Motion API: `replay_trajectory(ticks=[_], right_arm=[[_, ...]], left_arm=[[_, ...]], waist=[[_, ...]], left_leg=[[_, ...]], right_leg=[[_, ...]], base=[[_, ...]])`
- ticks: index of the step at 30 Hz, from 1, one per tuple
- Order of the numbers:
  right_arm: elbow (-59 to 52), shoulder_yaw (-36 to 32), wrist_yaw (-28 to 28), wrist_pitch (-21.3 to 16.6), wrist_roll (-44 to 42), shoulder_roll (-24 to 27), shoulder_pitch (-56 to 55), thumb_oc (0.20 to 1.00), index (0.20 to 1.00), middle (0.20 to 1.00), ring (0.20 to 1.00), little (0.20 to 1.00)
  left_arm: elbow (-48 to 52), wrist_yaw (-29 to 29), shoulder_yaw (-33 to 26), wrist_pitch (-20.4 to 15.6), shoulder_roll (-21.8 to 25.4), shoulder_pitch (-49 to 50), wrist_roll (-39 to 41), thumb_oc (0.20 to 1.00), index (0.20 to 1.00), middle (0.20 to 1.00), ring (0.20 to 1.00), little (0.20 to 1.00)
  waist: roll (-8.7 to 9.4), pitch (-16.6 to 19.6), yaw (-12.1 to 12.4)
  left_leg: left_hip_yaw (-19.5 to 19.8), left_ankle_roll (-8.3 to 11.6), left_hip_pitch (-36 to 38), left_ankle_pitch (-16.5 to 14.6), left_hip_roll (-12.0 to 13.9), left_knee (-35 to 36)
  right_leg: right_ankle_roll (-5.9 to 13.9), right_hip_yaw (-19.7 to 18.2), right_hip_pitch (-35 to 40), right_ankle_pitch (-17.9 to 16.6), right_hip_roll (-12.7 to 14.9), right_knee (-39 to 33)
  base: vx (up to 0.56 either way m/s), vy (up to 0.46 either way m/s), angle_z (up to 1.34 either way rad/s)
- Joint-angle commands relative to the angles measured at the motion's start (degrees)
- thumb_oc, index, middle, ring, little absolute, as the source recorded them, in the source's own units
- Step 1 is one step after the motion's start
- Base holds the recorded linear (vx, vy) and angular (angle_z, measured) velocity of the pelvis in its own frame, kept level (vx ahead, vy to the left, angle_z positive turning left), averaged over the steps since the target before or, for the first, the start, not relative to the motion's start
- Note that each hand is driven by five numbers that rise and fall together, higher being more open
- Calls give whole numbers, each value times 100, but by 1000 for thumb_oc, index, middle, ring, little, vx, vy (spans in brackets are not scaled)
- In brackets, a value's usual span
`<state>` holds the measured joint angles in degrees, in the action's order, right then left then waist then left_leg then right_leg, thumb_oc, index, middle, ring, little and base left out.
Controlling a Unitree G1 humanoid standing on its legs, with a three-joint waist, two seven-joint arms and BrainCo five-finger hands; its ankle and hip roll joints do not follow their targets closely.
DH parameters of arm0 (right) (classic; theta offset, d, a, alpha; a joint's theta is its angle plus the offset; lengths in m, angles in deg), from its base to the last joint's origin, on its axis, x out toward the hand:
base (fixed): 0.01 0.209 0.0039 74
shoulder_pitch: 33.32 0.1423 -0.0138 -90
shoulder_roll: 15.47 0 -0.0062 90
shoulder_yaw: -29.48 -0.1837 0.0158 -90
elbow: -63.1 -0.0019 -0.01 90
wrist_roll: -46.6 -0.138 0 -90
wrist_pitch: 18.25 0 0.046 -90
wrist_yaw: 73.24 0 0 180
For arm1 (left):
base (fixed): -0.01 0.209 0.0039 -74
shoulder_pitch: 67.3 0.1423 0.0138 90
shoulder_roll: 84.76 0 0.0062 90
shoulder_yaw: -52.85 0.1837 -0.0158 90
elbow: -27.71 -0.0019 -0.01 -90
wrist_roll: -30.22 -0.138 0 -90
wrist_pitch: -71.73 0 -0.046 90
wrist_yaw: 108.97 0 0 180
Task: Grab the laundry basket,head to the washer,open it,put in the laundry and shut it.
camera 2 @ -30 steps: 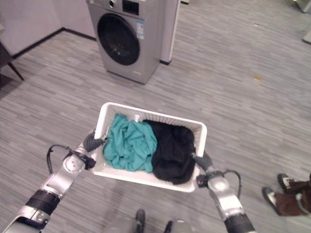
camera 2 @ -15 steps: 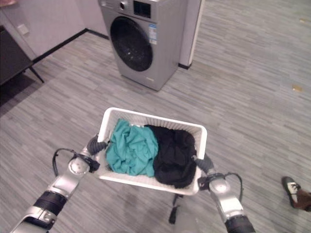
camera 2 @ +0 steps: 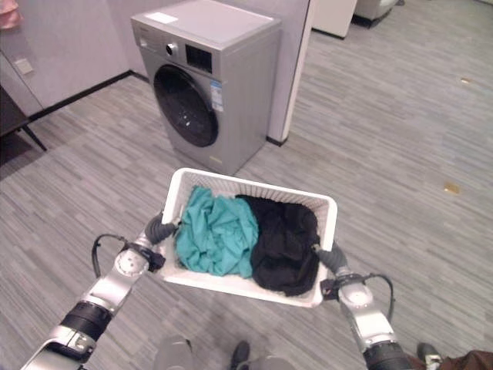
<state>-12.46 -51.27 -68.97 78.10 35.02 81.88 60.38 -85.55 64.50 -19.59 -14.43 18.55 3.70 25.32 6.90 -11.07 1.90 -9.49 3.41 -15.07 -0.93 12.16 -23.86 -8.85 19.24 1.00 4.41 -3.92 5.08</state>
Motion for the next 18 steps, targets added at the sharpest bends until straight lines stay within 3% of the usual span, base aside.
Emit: replay_trajectory(ticks=[1,2,9,18], right_arm=[[-308,-363,230,-637,-90,380,130,200,200,200,200,200],[-242,-303,163,-741,-249,283,183,200,200,200,200,200],[-8,-358,36,-894,-1170,-45,88,200,200,200,200,200],[135,-731,50,-1107,-1281,-164,-86,200,200,200,200,200]], left_arm=[[211,-437,-203,-395,332,-566,50,200,200,200,200,200],[233,-445,-247,-417,348,-462,39,200,200,200,200,200],[183,-320,-173,-419,350,-274,108,200,200,200,200,200],[287,-240,-412,-467,490,255,127,200,200,200,200,200]], waist=[[-28,76,316],[-80,101,367],[-135,285,346],[-213,421,377]], left_leg=[[696,29,-4,36,-325,501],[1068,74,247,23,-529,885],[976,1,758,171,-638,1542],[866,-172,1005,0,-809,1777]], right_leg=[[1180,-179,317,-23,602,-573],[1190,-290,383,61,546,-520],[1228,-259,467,170,647,-457],[1378,-247,419,145,851,-439]], base=[[195,70,-19],[184,74,-50],[157,97,-26],[80,93,3]])
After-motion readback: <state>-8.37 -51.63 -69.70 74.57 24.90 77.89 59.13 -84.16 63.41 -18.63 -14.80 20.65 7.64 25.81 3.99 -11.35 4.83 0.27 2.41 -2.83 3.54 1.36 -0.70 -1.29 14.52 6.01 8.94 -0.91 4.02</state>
